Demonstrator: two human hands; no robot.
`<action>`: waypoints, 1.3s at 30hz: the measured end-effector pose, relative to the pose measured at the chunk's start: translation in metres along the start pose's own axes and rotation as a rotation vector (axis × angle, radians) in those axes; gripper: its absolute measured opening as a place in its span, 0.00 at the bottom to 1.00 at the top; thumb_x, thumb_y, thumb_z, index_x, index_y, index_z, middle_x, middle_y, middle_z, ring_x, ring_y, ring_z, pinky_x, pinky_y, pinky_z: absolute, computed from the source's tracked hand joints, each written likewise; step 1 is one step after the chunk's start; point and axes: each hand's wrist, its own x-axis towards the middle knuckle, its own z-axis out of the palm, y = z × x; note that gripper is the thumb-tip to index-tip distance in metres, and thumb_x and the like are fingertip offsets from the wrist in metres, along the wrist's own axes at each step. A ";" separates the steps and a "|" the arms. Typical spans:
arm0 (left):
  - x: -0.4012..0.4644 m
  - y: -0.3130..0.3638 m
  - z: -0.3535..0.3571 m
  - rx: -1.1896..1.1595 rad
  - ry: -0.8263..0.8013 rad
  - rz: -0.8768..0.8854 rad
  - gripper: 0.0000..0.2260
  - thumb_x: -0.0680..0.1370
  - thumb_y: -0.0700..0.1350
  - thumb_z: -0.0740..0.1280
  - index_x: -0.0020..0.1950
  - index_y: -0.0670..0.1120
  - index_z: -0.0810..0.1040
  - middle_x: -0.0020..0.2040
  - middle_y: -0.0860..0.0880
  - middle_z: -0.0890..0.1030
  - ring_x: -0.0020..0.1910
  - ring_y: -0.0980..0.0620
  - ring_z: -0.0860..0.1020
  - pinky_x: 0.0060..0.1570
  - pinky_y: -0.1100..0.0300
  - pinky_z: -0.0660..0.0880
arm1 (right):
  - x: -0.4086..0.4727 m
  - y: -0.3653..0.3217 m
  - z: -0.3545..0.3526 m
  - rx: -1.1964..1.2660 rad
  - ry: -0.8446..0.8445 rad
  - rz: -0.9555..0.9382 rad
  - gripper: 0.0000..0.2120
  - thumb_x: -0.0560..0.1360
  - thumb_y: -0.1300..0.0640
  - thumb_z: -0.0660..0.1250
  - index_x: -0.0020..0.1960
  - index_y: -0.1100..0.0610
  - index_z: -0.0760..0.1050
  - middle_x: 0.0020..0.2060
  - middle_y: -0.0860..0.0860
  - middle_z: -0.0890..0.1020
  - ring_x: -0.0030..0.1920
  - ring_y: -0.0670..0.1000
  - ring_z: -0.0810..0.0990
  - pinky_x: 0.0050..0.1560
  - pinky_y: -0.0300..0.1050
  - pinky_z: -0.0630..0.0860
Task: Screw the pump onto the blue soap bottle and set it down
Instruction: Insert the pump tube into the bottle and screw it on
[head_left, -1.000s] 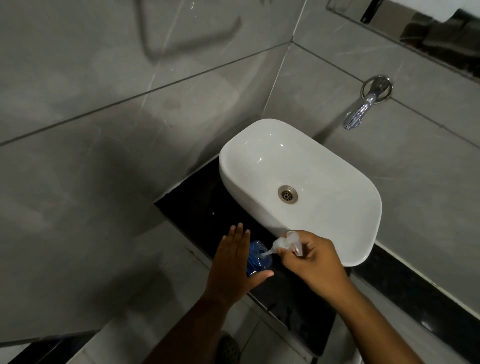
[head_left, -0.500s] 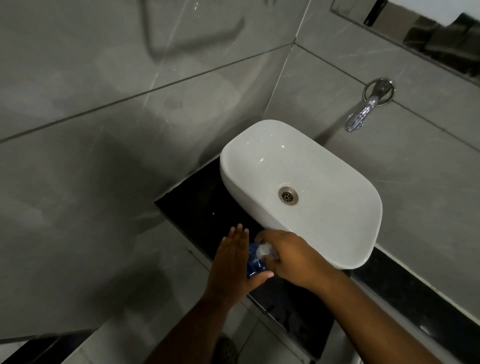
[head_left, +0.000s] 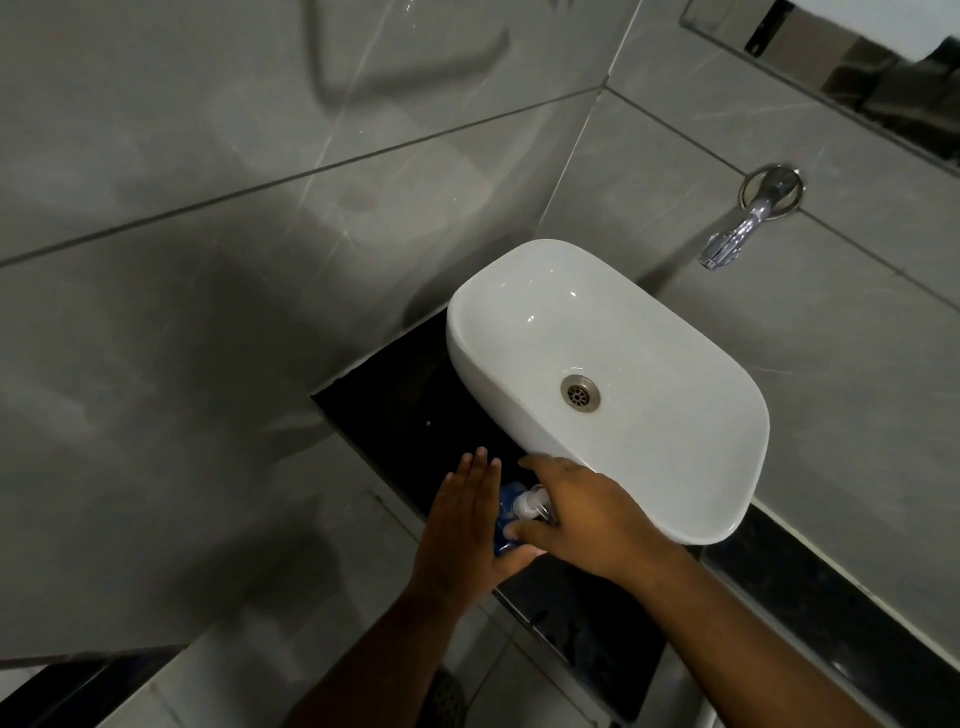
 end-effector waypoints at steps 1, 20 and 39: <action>0.000 -0.001 0.001 -0.001 0.001 0.000 0.44 0.73 0.70 0.57 0.75 0.38 0.56 0.76 0.39 0.58 0.76 0.41 0.55 0.70 0.39 0.63 | -0.001 0.000 -0.002 0.069 -0.032 -0.006 0.32 0.70 0.43 0.72 0.70 0.49 0.66 0.63 0.49 0.77 0.58 0.51 0.79 0.55 0.45 0.77; 0.000 0.005 -0.001 -0.030 -0.009 -0.043 0.47 0.71 0.76 0.49 0.76 0.41 0.55 0.76 0.39 0.59 0.75 0.40 0.57 0.71 0.43 0.59 | 0.009 -0.004 -0.006 -0.089 -0.067 -0.063 0.10 0.72 0.53 0.68 0.52 0.55 0.77 0.46 0.53 0.80 0.43 0.54 0.80 0.37 0.44 0.72; -0.002 0.009 0.004 -0.076 0.041 -0.100 0.45 0.67 0.71 0.59 0.75 0.42 0.59 0.76 0.40 0.59 0.75 0.42 0.56 0.71 0.44 0.58 | 0.012 -0.004 -0.003 -0.076 -0.115 -0.049 0.17 0.70 0.49 0.70 0.56 0.53 0.75 0.48 0.53 0.81 0.46 0.54 0.80 0.45 0.51 0.80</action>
